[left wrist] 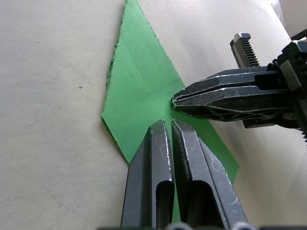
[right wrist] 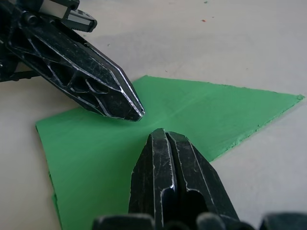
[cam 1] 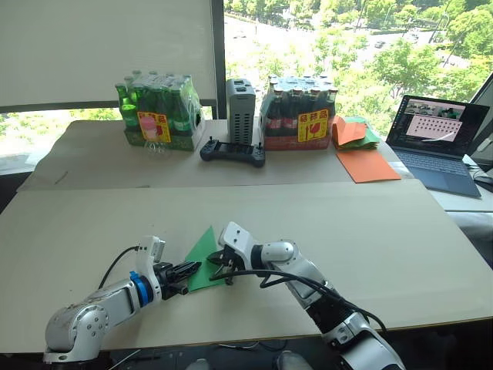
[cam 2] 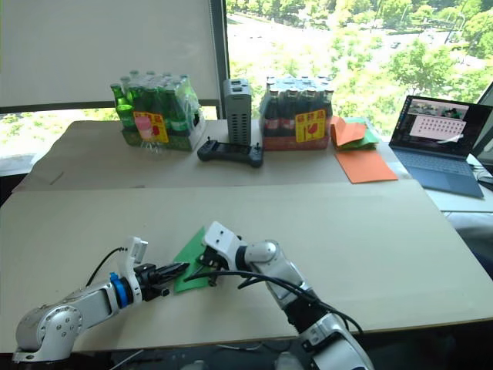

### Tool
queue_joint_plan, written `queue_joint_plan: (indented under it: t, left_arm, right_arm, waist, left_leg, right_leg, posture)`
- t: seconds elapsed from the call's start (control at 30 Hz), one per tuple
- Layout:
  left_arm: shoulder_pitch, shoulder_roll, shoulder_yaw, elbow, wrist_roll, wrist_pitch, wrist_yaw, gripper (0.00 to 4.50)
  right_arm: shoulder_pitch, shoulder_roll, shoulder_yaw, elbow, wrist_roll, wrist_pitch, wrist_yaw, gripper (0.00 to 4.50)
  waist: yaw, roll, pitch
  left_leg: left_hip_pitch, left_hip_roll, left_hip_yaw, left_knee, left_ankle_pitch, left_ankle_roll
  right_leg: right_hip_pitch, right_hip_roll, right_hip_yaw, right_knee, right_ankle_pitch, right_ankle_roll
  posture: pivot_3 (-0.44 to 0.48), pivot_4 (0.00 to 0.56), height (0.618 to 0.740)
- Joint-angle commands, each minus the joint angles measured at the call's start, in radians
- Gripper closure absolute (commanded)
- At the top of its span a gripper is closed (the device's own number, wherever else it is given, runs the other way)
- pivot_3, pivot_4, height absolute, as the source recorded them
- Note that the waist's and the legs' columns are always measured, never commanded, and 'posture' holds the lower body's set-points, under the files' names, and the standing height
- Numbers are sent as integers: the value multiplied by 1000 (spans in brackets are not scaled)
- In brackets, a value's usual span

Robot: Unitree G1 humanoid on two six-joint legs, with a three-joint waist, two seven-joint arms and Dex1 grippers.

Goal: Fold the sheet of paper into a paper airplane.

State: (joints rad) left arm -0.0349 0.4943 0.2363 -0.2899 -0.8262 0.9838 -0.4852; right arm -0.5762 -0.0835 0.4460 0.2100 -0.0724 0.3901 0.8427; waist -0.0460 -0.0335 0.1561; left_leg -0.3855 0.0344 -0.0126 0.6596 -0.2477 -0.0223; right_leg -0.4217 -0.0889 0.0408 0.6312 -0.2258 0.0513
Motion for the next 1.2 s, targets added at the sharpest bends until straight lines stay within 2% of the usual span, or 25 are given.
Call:
queue_joint_plan:
  t: [0.03,0.5,1.2]
  left_arm:
    - [-5,12,4,-5,-3,7,-5,4257]
    - [-10,20,5,0,-3,8,-11,4257]
    - [-16,24,12,-4,-8,24,-13,4257]
  right_arm:
    - [33,-21,22,-2,3,39,9,4500]
    - [57,-78,5,-56,36,72,1,4500]
    - [101,-172,40,-175,99,134,73,4500]
  waist:
    - [0,0,0]
    - [3,0,0]
    - [4,0,0]
  left_leg:
    - [0,0,0,0,0,0]
    - [0,0,0,0,0,0]
    - [0,0,0,0,0,0]
  right_leg:
    - [0,0,0,0,0,0]
    - [0,0,0,0,0,0]
    - [1,0,0,-1,0,0]
  posture:
    - [0,150,727]
    - [0,150,727]
    - [0,150,727]
